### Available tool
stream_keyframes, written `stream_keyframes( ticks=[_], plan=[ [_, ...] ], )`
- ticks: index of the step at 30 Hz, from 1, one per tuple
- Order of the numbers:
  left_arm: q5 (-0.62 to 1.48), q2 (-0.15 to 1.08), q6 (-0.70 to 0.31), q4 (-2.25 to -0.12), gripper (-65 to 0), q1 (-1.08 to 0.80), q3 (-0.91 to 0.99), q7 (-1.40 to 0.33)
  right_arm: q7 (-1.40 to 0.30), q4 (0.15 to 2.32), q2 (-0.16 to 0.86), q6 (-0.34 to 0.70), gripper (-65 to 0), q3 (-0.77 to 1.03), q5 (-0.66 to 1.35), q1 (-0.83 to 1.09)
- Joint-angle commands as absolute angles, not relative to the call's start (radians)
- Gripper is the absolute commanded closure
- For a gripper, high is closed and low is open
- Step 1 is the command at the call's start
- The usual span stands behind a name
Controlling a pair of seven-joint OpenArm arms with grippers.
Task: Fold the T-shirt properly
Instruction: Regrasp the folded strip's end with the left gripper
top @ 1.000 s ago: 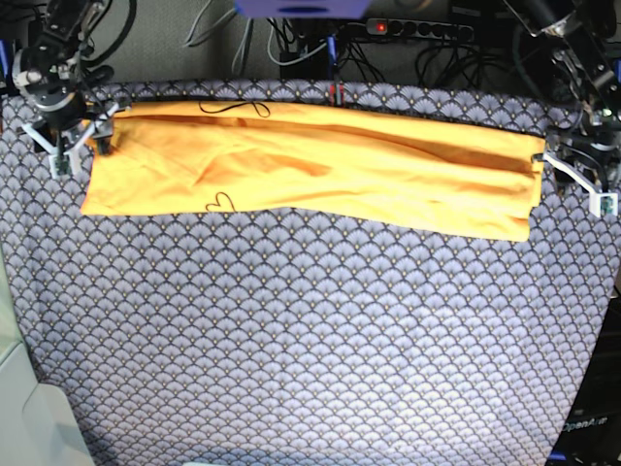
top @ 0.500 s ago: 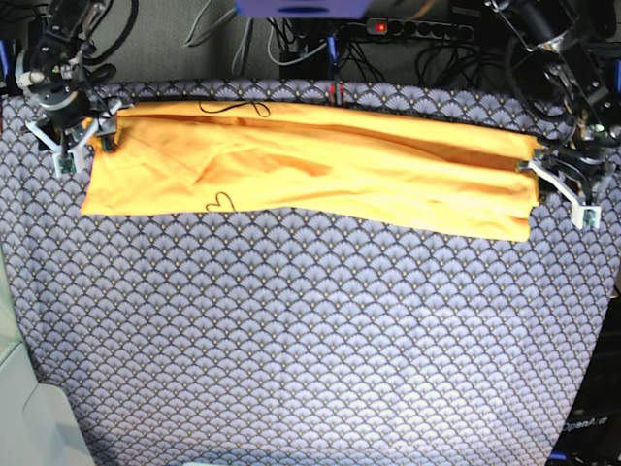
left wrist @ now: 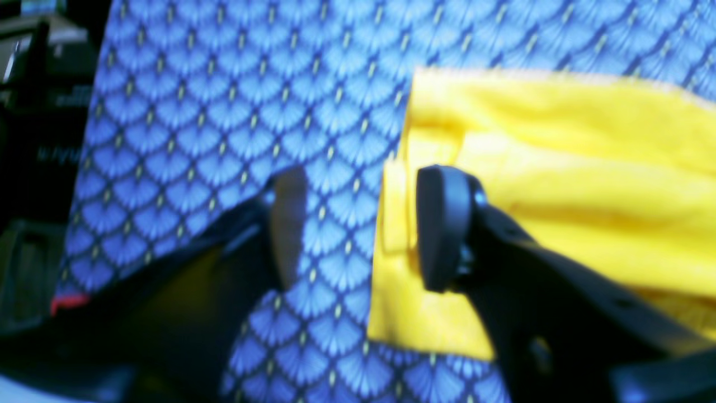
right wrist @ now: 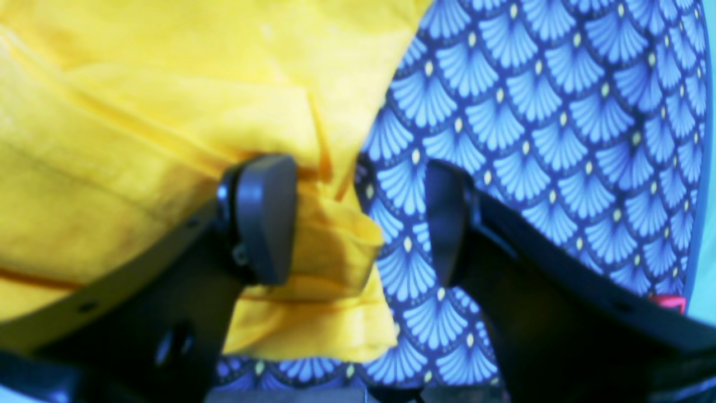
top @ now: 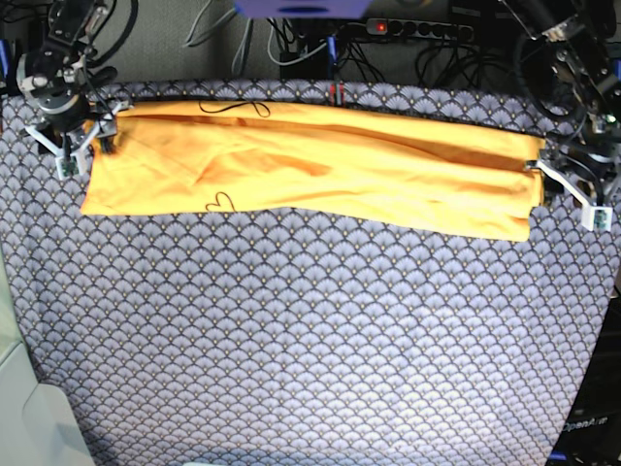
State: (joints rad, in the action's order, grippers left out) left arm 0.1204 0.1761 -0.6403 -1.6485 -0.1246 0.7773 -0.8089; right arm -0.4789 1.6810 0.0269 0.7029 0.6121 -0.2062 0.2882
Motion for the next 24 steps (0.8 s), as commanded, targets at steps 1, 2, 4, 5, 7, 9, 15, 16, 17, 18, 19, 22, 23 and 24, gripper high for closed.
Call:
stream_keyframes(
  ticks=[1, 2, 4, 5, 7, 9, 15, 16, 17, 18, 19, 22, 23, 24],
  plan=[
    [0.137, 0.199, -0.641, -1.678, -37.7, -0.113, 0.782, -0.786, -0.467, 1.693, 0.036, 0.698, -37.3, 0.616, -0.208, 0.283],
    [0.137, 0.196, -0.641, -1.679, -39.5, -0.110, 0.782, -0.789, -0.467, 1.693, 0.036, 0.698, -37.3, 0.616, -0.208, 0.282],
    [0.137, 0.197, -0.641, -1.679, -39.9, -0.108, 0.782, -0.796, -0.467, 1.693, 0.036, 0.698, -37.3, 0.616, -0.209, 0.280],
    [0.137, 0.197, -0.644, -1.679, -39.9, -0.108, 0.782, -0.796, -0.467, 1.693, 0.036, 0.698, -37.3, 0.616, -0.209, 0.280],
    [0.137, 0.196, -0.691, -1.675, -39.9, -0.107, 0.782, -0.796, -0.467, 1.695, 0.036, 0.698, -37.3, 0.616, -0.209, 0.280],
    [0.137, 0.196, -0.698, -1.666, -39.9, -0.107, 0.783, -0.797, -0.467, 1.695, 0.036, 0.698, -37.3, 0.616, -0.209, 0.280],
    [0.137, 0.193, -0.698, -1.573, -40.2, -0.074, 0.805, -0.797, -0.467, 1.695, 0.036, 0.698, -37.3, 0.616, -0.209, 0.283],
    [0.137, 0.193, -0.698, -1.560, -40.2, -0.071, 0.805, -0.796, -0.467, 1.695, 0.036, 0.698, -37.3, 0.616, -0.209, 0.283],
    [0.137, 0.194, -0.698, -1.550, -40.2, -0.071, 0.805, -0.791, -0.467, 1.695, 0.036, 0.698, -37.3, 0.616, -0.209, 0.285],
    [0.137, 0.194, -0.698, -1.549, -40.2, -0.071, 0.805, -0.789, -0.467, 1.695, 0.038, 0.698, -37.3, 0.616, -0.209, 0.285],
    [0.137, 0.194, -0.698, -1.549, -40.2, -0.071, 0.805, -0.788, -0.467, 1.695, 0.038, 0.698, -37.3, 0.616, -0.209, 0.285],
    [0.137, 0.193, -0.698, -1.547, -40.2, -0.054, 0.802, -0.788, -0.467, 1.695, 0.041, 0.698, -37.3, 0.616, -0.209, 0.285],
    [0.136, 0.193, -0.698, -1.546, -40.2, -0.047, 0.802, -0.792, -0.467, 1.695, 0.041, 0.698, -37.3, 0.616, -0.209, 0.285],
    [0.136, 0.193, -0.698, -1.540, -40.2, -0.042, 0.802, -0.794, -0.467, 1.695, 0.041, 0.698, -37.3, 0.616, -0.209, 0.285]
  ],
)
